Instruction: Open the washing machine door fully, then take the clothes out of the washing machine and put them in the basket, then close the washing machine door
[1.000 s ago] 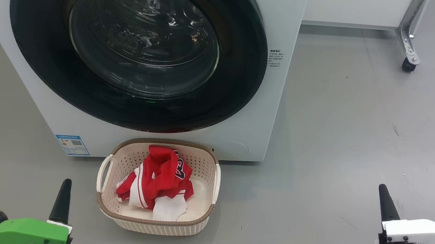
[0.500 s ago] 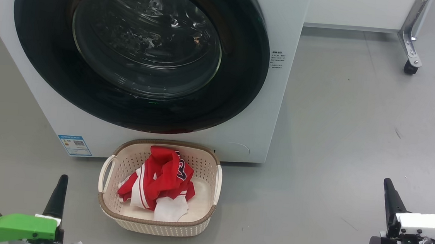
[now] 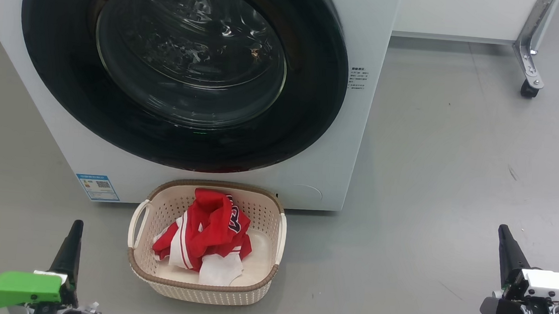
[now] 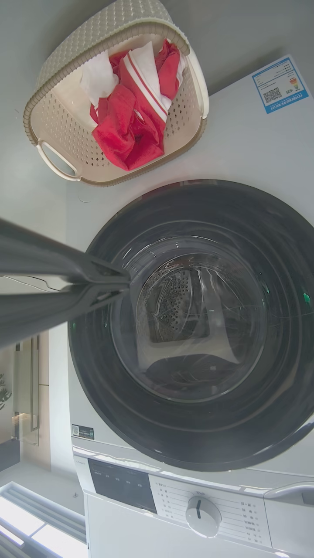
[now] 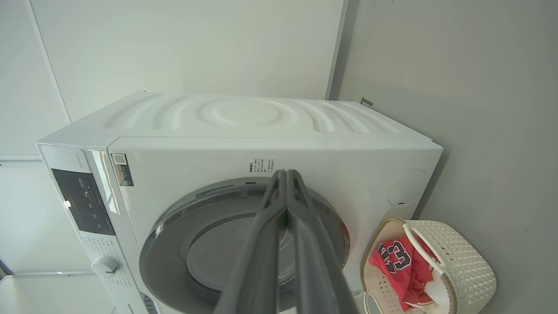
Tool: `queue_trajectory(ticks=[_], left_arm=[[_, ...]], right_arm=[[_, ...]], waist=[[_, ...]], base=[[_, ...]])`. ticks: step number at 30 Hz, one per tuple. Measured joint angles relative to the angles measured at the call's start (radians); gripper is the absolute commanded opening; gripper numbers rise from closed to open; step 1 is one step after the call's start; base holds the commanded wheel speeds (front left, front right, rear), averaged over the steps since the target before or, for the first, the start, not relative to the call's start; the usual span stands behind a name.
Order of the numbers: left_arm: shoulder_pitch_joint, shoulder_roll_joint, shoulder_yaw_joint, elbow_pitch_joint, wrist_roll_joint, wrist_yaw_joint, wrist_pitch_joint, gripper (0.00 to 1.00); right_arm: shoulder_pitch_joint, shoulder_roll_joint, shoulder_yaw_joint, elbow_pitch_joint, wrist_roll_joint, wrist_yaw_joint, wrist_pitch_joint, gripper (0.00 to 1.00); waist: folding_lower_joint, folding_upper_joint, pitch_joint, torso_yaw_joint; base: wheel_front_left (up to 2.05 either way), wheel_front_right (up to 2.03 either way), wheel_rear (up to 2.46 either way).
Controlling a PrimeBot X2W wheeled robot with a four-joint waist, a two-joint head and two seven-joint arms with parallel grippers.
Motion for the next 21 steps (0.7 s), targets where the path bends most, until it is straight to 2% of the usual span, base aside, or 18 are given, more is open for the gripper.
queue_trajectory(ticks=[21], left_arm=[[-0.002, 0.0, 0.001, 0.014, -0.001, -0.004, 0.001, 0.0]], right_arm=[[-0.003, 0.0, -0.002, 0.013, 0.0, 0.007, 0.0, 0.0]], waist=[[0.0, 0.0, -0.001, 0.0]], base=[[0.0, 0.0, 0.0]])
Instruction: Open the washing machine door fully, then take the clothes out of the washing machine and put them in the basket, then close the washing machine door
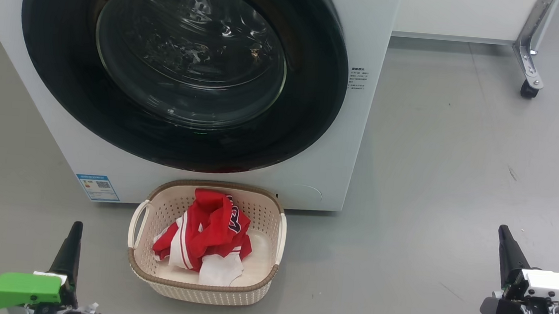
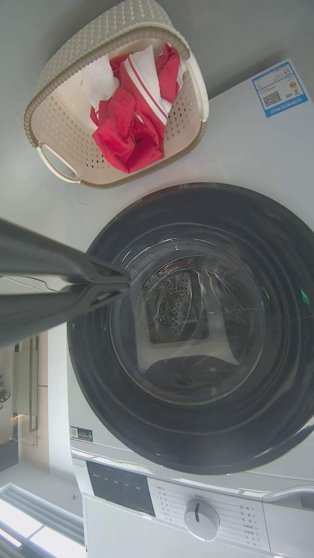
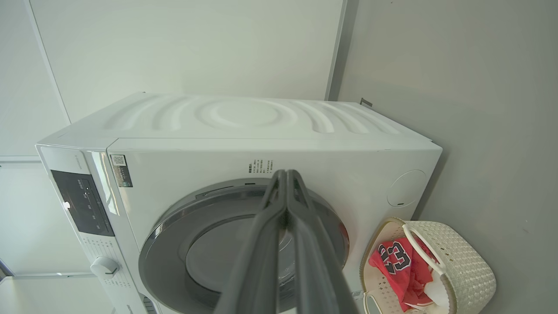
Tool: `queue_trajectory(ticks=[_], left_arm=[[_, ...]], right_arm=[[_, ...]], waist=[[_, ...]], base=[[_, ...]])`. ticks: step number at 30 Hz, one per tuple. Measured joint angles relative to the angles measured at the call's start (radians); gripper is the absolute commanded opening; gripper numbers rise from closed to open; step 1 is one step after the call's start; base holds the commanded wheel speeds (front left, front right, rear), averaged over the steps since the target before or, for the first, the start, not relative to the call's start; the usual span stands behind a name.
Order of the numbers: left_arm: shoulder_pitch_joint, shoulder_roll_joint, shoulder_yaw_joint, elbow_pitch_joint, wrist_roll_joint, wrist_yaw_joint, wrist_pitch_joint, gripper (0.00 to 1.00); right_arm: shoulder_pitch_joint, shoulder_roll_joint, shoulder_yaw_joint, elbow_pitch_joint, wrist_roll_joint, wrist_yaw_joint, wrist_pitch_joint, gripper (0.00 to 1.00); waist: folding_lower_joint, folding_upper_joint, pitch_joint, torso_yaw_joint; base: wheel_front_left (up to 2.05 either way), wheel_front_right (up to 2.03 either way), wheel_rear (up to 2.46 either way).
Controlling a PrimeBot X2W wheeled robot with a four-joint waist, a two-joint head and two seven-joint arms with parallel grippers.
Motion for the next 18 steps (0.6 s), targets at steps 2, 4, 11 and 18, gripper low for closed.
queue_trajectory(ticks=[2, 4, 11, 18], left_arm=[[0.0, 0.0, 0.0, 0.0, 0.0, 0.0, 0.0, 0.0], [0.0, 0.0, 0.0, 0.001, 0.0, 0.0, 0.0, 0.0], [-0.009, 0.0, 0.001, 0.004, 0.0, 0.0, 0.0, 0.0], [-0.01, 0.0, 0.001, 0.006, 0.0, -0.004, 0.0, 0.0]], right_arm=[[-0.002, 0.0, 0.0, 0.001, 0.0, 0.0, 0.0, 0.0], [-0.002, 0.0, 0.0, 0.002, 0.0, 0.0, 0.0, 0.0], [-0.006, 0.0, -0.001, 0.006, 0.0, 0.0, 0.003, 0.0], [-0.012, 0.0, -0.002, 0.009, 0.0, 0.001, 0.003, 0.0]], waist=[[0.0, 0.0, 0.0, 0.0], [0.0, 0.0, 0.0, 0.0], [0.0, 0.0, 0.0, 0.0], [0.0, 0.0, 0.0, 0.0]], base=[[0.0, 0.0, 0.0], [0.0, 0.0, 0.0], [0.0, 0.0, 0.0], [0.0, 0.0, 0.0]])
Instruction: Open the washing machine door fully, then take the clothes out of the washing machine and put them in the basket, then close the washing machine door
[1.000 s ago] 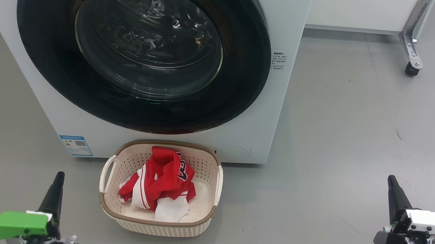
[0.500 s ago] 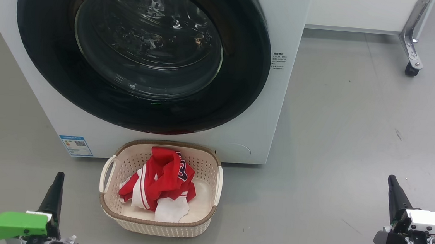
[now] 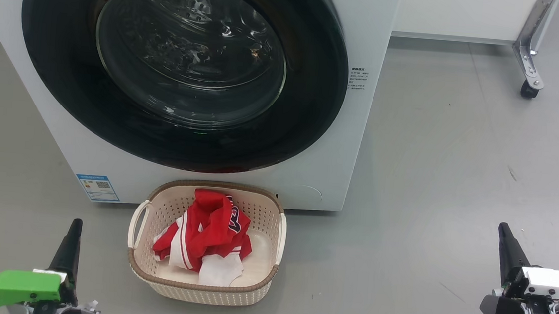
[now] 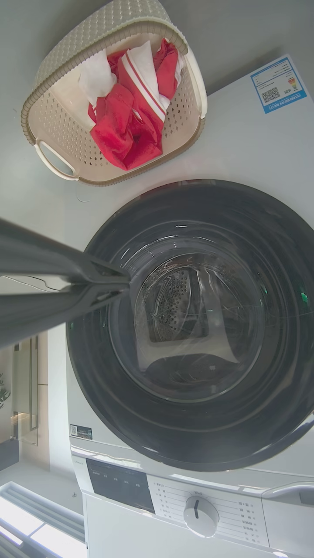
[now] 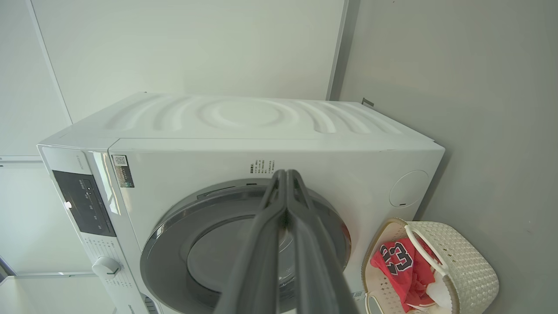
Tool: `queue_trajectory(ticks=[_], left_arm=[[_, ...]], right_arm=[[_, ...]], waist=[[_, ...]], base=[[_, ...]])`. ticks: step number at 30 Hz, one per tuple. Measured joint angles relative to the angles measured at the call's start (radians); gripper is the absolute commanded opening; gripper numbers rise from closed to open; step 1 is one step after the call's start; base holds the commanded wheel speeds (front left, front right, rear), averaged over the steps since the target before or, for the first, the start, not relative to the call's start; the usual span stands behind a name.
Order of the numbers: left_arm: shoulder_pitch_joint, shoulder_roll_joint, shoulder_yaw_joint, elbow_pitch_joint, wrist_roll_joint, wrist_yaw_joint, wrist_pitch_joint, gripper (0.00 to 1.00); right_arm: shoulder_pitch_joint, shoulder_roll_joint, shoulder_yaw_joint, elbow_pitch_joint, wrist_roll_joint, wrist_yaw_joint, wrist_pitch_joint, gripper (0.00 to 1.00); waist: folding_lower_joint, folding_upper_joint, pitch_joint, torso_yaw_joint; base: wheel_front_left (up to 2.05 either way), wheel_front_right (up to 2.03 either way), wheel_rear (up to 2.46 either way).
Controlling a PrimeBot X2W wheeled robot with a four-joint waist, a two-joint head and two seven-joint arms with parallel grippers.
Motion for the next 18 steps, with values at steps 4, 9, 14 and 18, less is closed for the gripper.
queue_trajectory(ticks=[4, 9, 14, 18], left_arm=[[0.0, 0.0, 0.0, 0.002, 0.0, 0.0, 0.0, 0.0], [0.0, 0.0, 0.001, 0.004, 0.0, -0.001, 0.0, 0.0], [0.0, 0.0, 0.001, 0.005, 0.0, -0.003, 0.005, 0.0], [0.0, 0.0, 0.002, 0.006, 0.0, -0.003, 0.005, 0.0]], right_arm=[[0.0, 0.0, 0.0, 0.001, 0.0, 0.0, 0.0, 0.0], [0.0, 0.0, -0.001, 0.004, 0.0, 0.0, 0.0, 0.0], [0.0, 0.0, -0.002, 0.005, 0.0, 0.0, 0.001, 0.0], [0.0, 0.0, -0.002, 0.005, 0.0, 0.0, 0.001, 0.0]], waist=[[0.0, 0.0, 0.0, 0.0], [0.0001, 0.0, 0.0, 0.0], [0.0, 0.0, 0.0, 0.0], [0.0, 0.0, 0.0, 0.0]], base=[[0.0, 0.0, 0.0], [0.0, 0.0, 0.0], [0.0, 0.0, 0.0], [0.0, 0.0, 0.0]])
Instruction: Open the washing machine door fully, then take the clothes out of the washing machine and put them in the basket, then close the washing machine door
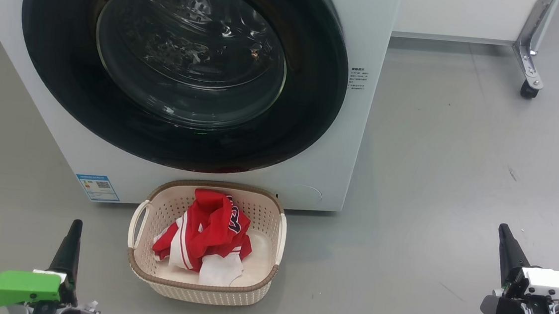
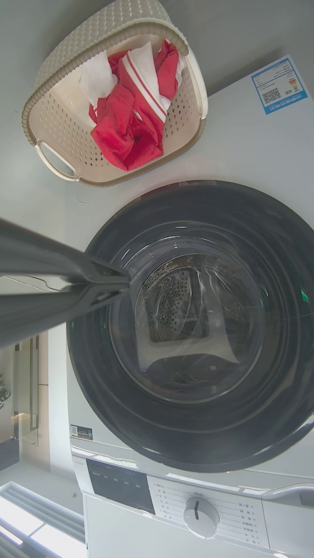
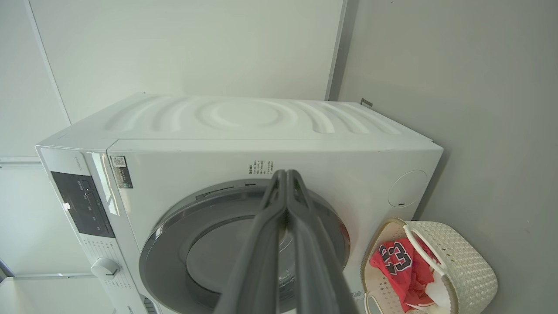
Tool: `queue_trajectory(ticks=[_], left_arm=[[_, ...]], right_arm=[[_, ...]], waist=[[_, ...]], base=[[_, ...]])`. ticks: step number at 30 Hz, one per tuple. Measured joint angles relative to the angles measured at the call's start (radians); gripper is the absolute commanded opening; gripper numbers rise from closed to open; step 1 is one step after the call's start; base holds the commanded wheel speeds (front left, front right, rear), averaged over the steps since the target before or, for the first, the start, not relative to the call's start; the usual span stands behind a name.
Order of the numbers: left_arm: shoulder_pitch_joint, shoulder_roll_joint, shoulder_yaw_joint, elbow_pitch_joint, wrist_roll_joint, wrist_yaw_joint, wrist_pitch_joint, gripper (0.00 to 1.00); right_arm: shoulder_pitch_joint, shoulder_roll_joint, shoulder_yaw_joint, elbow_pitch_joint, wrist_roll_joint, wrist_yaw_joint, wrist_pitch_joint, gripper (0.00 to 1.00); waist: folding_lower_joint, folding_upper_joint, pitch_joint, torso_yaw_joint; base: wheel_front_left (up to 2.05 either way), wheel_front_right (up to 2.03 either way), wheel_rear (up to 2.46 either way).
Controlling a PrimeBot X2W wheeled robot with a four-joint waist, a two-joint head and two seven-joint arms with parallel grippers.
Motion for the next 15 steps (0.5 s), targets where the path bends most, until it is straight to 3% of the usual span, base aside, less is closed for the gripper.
queue_trajectory(ticks=[15], left_arm=[[-0.001, 0.0, 0.002, 0.005, 0.0, 0.0, 0.003, 0.0]], right_arm=[[0.0, 0.0, -0.002, 0.002, 0.0, 0.0, 0.003, 0.0]], waist=[[0.0, 0.0, 0.0, 0.0]], base=[[0.0, 0.0, 0.0]])
